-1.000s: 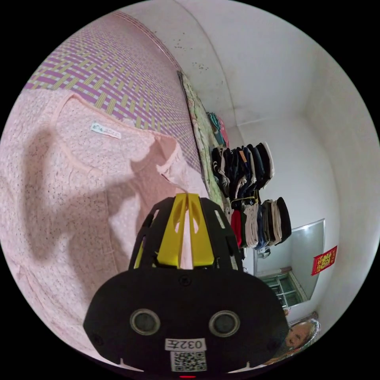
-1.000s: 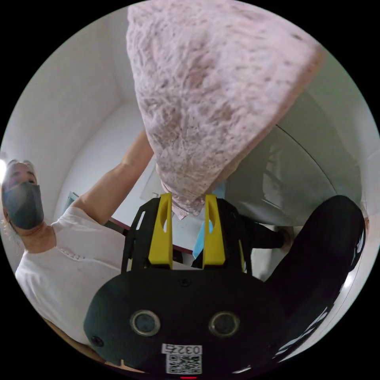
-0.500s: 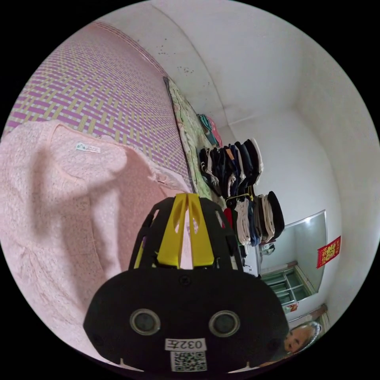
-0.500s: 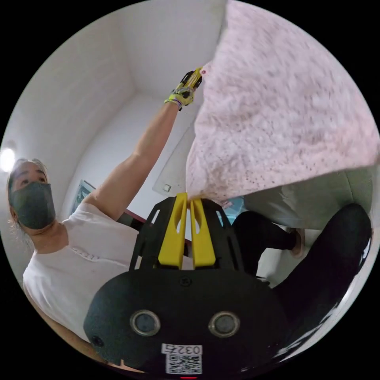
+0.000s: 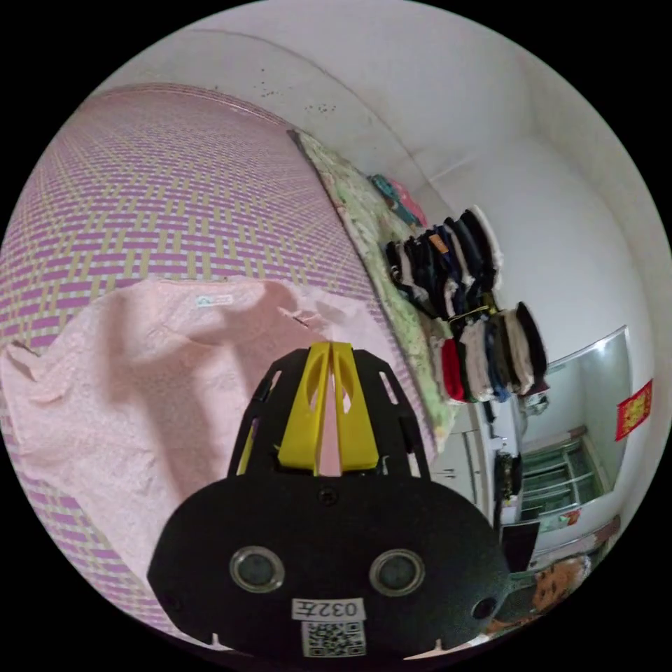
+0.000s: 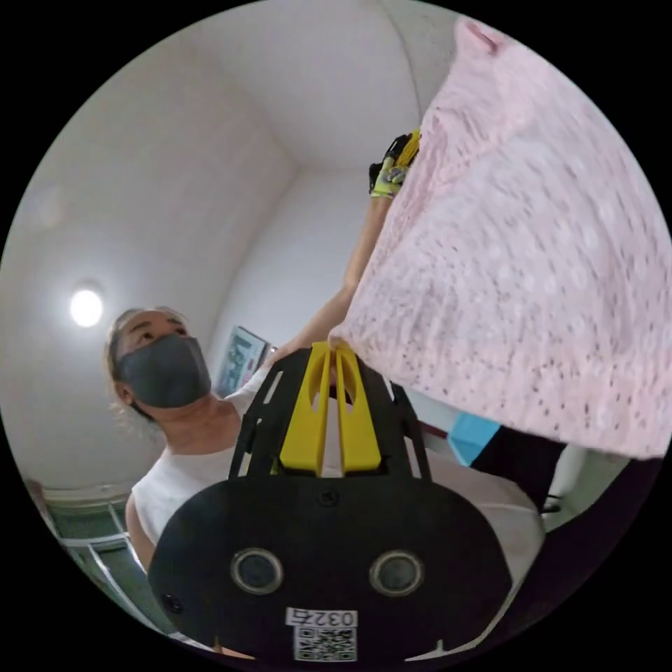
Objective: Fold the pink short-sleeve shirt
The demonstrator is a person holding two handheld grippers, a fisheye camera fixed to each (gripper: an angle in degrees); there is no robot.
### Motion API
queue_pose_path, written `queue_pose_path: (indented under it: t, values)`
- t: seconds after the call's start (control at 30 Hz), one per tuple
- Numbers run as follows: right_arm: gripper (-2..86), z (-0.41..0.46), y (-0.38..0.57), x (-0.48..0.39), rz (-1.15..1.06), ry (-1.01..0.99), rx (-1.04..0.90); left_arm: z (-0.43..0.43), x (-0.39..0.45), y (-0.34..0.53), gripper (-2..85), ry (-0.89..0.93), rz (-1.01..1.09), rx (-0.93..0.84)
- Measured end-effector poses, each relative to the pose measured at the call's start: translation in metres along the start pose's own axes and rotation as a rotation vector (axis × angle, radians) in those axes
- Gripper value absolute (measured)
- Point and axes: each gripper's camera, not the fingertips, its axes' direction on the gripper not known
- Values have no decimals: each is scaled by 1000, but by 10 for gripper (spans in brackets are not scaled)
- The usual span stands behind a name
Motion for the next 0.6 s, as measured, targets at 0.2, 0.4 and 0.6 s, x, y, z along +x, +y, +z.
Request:
queue_pose_path:
  t: [0.2,0.4,0.6]
  values:
    - [-9,15,8,92,223,166,-21,69,-33,4,-8,-265,-2,-158]
    - [12,34,13,107,216,331,-7,79,-18,1,-1,-221,68,-118]
    - [85,65,35,110,223,580,-105,68,7,1,22,-378,121,-88]
